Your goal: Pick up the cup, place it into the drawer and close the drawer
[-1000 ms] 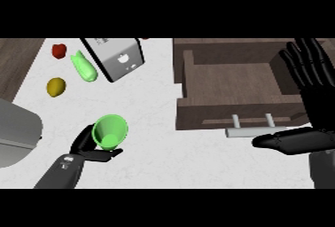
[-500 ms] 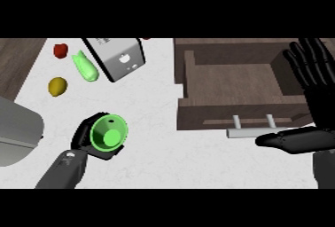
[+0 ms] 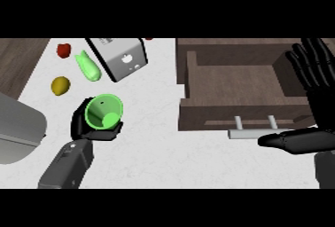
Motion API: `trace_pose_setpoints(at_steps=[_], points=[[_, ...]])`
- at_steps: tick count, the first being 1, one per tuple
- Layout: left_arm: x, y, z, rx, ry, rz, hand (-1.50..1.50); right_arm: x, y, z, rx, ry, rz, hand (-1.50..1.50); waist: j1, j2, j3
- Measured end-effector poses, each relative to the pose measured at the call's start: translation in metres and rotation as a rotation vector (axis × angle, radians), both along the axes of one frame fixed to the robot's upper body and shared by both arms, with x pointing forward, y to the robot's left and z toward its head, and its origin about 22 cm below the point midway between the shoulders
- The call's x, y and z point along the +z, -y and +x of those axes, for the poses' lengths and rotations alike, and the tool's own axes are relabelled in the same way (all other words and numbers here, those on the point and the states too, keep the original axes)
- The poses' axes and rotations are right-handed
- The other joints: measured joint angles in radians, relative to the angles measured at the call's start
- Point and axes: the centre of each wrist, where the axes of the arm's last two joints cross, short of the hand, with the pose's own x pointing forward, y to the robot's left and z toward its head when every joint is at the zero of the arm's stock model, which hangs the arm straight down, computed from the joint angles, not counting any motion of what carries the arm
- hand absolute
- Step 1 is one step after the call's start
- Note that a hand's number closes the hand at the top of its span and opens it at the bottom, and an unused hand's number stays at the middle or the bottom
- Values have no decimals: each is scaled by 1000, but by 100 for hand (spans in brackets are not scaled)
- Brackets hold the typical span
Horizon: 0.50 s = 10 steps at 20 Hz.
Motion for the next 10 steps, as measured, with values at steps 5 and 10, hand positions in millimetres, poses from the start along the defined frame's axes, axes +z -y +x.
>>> trace_pose_setpoints(at_steps=[5, 10], points=[[36, 18, 34, -69, 94, 12, 150, -4, 4, -3, -14, -12, -3, -150, 11, -7, 2], [87, 57, 66, -170, 179, 27, 150, -9, 7, 0, -32, -13, -1, -150, 20, -11, 3]])
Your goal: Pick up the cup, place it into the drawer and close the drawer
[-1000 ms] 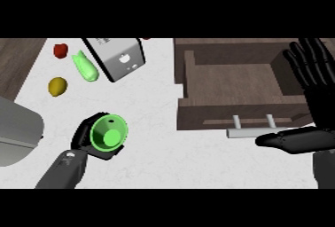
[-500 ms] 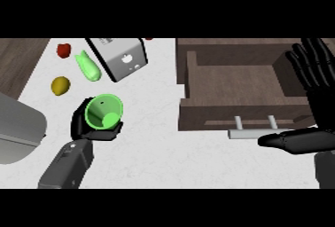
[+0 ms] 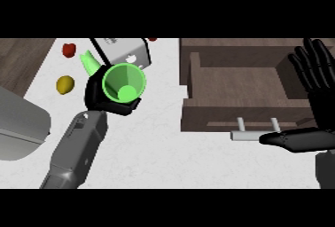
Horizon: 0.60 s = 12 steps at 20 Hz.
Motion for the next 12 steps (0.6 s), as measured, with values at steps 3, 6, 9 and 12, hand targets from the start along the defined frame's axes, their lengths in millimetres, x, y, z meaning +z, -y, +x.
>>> trace_pose_setpoints(at_steps=[3, 6, 9, 12], points=[[36, 26, 15, -49, 17, 17, 150, 1, 3, 3, -7, 2, -4, -150, 2, -1, 0], [76, 56, 28, -69, 30, 40, 150, 5, -1, 4, -5, 0, -1, -150, -3, -1, 0], [117, 81, 36, -82, 29, 67, 150, 5, 1, 7, -12, 4, -6, -150, -5, 0, 0], [152, 108, 42, -80, 26, 92, 150, 5, 0, 6, -12, 6, -8, -150, -17, 2, 0]])
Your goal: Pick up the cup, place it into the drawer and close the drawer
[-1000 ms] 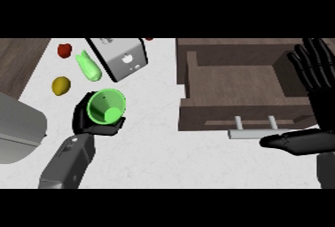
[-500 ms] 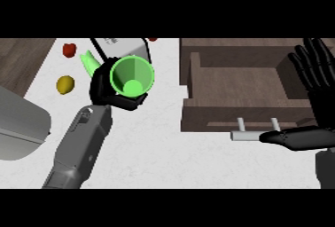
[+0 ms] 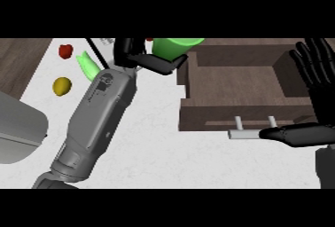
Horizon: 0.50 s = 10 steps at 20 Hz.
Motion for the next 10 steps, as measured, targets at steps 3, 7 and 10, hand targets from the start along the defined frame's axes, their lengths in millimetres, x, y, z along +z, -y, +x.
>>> trace_pose_setpoints(at_steps=[3, 7, 10], points=[[25, 24, 5, 16, -30, 28, 150, -6, -1, 2, 7, 3, 2, -150, -9, 3, 0], [45, 48, 11, 39, -102, 81, 150, -5, -3, 3, 16, 7, 1, -150, -22, 8, 0], [44, 61, 14, 70, -158, 132, 150, -5, -1, 3, 30, 14, 7, -150, -41, 12, 1]])
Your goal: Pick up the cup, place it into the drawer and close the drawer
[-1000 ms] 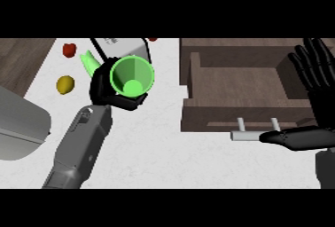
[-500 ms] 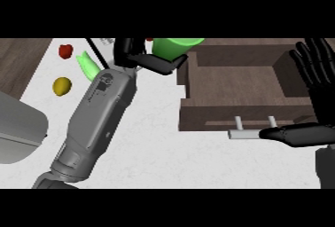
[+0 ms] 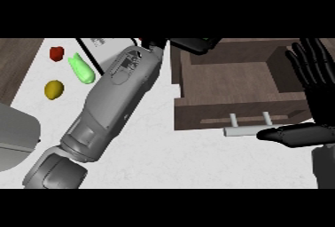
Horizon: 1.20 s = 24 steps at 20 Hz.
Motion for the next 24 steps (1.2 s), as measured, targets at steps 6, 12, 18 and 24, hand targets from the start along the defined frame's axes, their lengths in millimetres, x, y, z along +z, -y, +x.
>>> trace_pose_setpoints(at_steps=[6, 12, 18, 24], points=[[-10, 11, 4, 36, -92, 115, 150, 7, -8, 7, 36, 19, 3, -150, -41, 13, 1], [-31, 9, 5, -3, -192, 234, 150, 11, -19, 11, 87, 41, 1, -150, -94, 28, 1], [-51, 4, 1, -32, -225, 257, -150, 16, -28, 17, 135, 54, -2, -150, -130, 36, 1], [-54, 4, -2, -55, -199, 119, -150, 14, -44, 20, 328, 35, 8, 150, -154, 43, 0]])
